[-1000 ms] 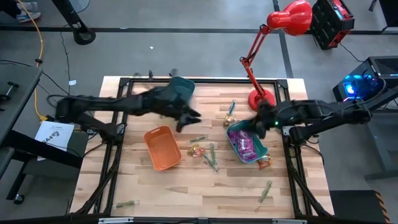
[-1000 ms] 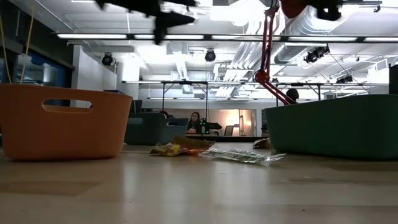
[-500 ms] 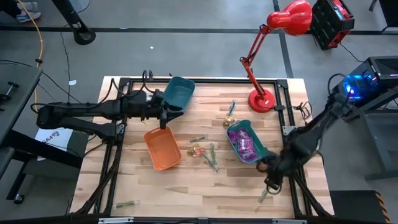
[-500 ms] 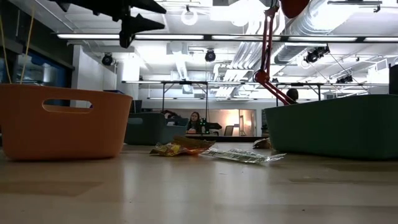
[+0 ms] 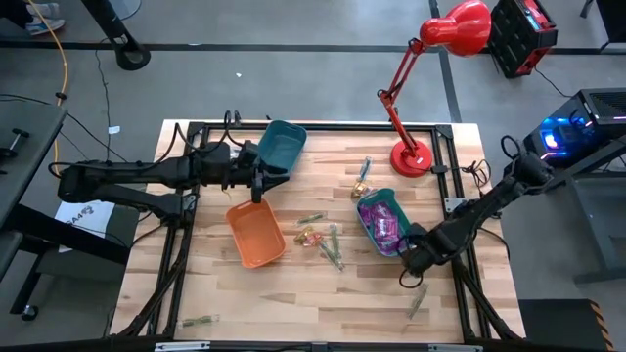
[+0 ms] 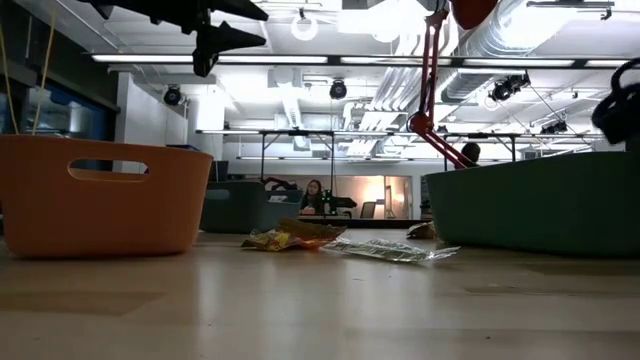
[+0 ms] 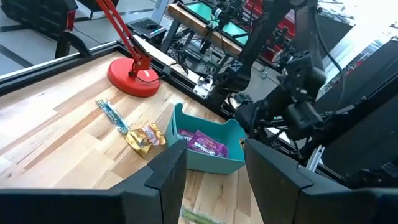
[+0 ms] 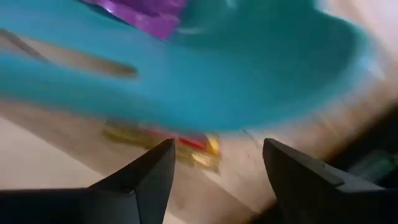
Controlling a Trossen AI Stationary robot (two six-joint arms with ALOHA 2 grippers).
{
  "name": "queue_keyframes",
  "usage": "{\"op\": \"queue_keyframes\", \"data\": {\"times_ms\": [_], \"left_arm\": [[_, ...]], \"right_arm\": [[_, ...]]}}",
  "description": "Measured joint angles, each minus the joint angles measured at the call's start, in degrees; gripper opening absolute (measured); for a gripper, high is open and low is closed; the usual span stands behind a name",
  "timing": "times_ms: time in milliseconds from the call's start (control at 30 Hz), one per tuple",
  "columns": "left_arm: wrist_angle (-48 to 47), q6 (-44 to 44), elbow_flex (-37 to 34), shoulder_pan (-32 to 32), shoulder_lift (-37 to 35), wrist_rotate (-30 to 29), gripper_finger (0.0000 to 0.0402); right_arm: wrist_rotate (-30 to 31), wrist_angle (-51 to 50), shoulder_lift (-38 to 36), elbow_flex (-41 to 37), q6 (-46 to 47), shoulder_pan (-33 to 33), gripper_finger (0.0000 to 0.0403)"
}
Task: Sort candy
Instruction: Put the gold gummy into the blue bin
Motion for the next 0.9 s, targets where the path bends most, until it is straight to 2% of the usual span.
{"op": "queue_keyframes", "data": {"times_ms": [133,233,300,400,433,467,633,733,833,900], "left_arm": [[0.0,0.0,0.0,0.0,0.0,0.0,0.0152],[0.0,-0.1,0.0,0.0,0.0,0.0,0.0152],[-0.4,-1.1,0.1,0.0,-0.7,0.3,0.0152],[-0.1,-0.9,1.4,0.2,-2.3,1.4,0.0152],[-0.2,-0.3,1.8,0.4,-3.3,1.6,0.0152],[-0.2,0.8,2.5,0.6,-4.1,1.6,0.0152],[0.0,8.0,5.5,2.5,-9.0,0.2,0.0152],[-0.1,11.1,6.9,3.8,-11.6,-2.7,0.0152],[-0.5,12.1,7.1,5.1,-13.4,-6.0,0.0152],[-1.3,11.5,7.1,6.1,-14.0,-6.7,0.0152]], "right_arm": [[-0.3,7.7,-0.1,-3.5,-1.7,-1.5,0.0236],[-1.0,10.1,-0.2,-4.4,-1.7,-2.0,0.0207],[-1.6,10.0,-0.1,-3.9,-1.7,-1.9,0.0158],[-3.7,8.0,0.0,-0.7,-3.5,-0.2,0.0048],[-4.9,7.0,0.0,1.2,-4.8,0.6,0.0025],[-5.9,5.2,0.0,3.4,-6.1,1.5,0.0017],[-6.1,-10.9,-0.1,18.2,-10.5,4.8,0.0037],[1.0,-16.8,-0.3,28.2,-13.6,3.7,0.0032],[14.4,-14.7,-0.3,34.5,-19.2,-1.3,0.0019],[20.9,-10.0,-0.3,35.9,-24.8,-7.1,0.001]]}}
